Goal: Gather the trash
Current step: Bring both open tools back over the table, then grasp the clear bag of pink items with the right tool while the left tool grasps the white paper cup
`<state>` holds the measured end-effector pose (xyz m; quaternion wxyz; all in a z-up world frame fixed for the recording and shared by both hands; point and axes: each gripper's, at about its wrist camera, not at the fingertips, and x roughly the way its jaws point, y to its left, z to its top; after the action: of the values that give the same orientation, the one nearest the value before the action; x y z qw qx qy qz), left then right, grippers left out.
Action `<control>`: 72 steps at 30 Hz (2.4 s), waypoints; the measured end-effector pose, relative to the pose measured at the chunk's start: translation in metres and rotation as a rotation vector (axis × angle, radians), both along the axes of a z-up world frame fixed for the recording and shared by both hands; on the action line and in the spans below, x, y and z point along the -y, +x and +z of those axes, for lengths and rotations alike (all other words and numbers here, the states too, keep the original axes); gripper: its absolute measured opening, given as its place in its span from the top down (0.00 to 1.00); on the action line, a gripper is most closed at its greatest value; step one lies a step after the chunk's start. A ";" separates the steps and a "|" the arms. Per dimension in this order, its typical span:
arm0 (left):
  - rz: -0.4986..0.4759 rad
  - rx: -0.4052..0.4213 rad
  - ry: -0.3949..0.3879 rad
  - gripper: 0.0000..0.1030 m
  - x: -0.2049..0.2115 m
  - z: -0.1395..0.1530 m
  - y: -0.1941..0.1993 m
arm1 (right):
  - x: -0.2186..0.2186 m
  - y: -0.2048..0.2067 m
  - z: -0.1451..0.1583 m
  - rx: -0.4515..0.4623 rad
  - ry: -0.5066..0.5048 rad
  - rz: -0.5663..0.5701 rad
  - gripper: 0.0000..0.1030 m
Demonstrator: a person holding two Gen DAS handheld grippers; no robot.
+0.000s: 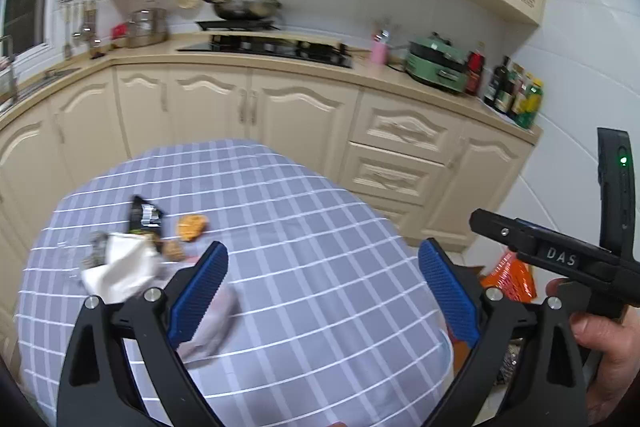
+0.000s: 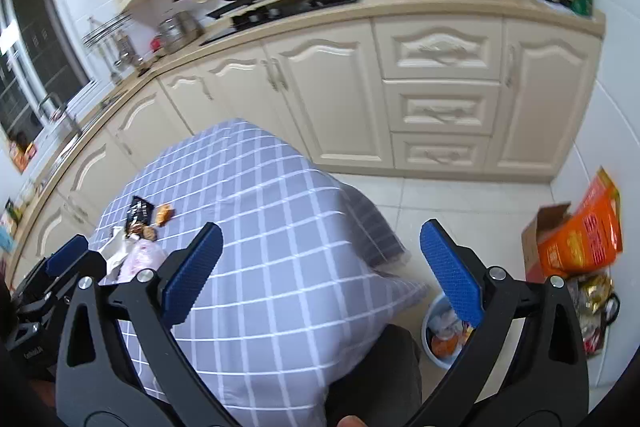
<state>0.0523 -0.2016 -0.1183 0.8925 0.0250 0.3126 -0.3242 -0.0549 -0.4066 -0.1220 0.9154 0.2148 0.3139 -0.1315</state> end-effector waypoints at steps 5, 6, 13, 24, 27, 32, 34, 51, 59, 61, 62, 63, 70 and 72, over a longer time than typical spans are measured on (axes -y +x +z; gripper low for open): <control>0.085 0.021 -0.014 0.09 -0.044 0.006 0.005 | -0.037 0.018 0.014 0.027 -0.031 0.083 0.06; 0.096 0.024 -0.016 0.09 -0.052 0.007 0.006 | -0.046 0.023 0.017 0.032 -0.043 0.105 0.06; 0.216 0.057 -0.005 0.09 -0.110 0.005 0.007 | -0.101 0.051 0.023 0.038 -0.089 0.251 0.06; 0.351 0.021 0.034 0.09 -0.176 -0.019 0.017 | -0.161 0.096 -0.011 -0.062 -0.059 0.409 0.06; 0.370 0.016 0.040 0.09 -0.181 -0.024 0.021 | -0.174 0.109 -0.024 -0.095 -0.046 0.437 0.06; 0.376 0.012 0.056 0.09 -0.185 -0.030 0.034 | -0.187 0.133 -0.047 -0.142 0.000 0.468 0.06; 0.376 0.006 0.066 0.09 -0.184 -0.034 0.042 | -0.193 0.146 -0.060 -0.168 0.013 0.481 0.06; 0.258 0.017 0.242 0.09 -0.130 -0.072 0.105 | -0.140 0.128 -0.072 -0.175 0.053 0.441 0.52; 0.180 -0.039 0.323 0.09 -0.101 -0.103 0.117 | -0.111 0.123 -0.074 -0.169 0.084 0.396 0.51; 0.171 -0.084 0.279 0.29 -0.102 -0.107 0.119 | -0.110 0.123 -0.075 -0.168 0.088 0.396 0.51; 0.173 -0.101 0.260 0.37 -0.101 -0.107 0.120 | -0.109 0.122 -0.076 -0.167 0.091 0.396 0.51; 0.175 -0.104 0.247 0.38 -0.101 -0.107 0.120 | -0.108 0.121 -0.076 -0.167 0.092 0.395 0.51; 0.191 -0.138 0.187 0.40 -0.105 -0.106 0.105 | -0.098 0.109 -0.068 -0.135 0.103 0.374 0.51; 0.200 -0.128 0.180 0.40 -0.107 -0.102 0.096 | -0.091 0.103 -0.063 -0.116 0.110 0.363 0.51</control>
<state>0.1485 -0.0944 -0.2206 0.8928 0.0527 0.3976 -0.2053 0.0483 -0.3151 -0.1846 0.8913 0.1964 0.4065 0.0410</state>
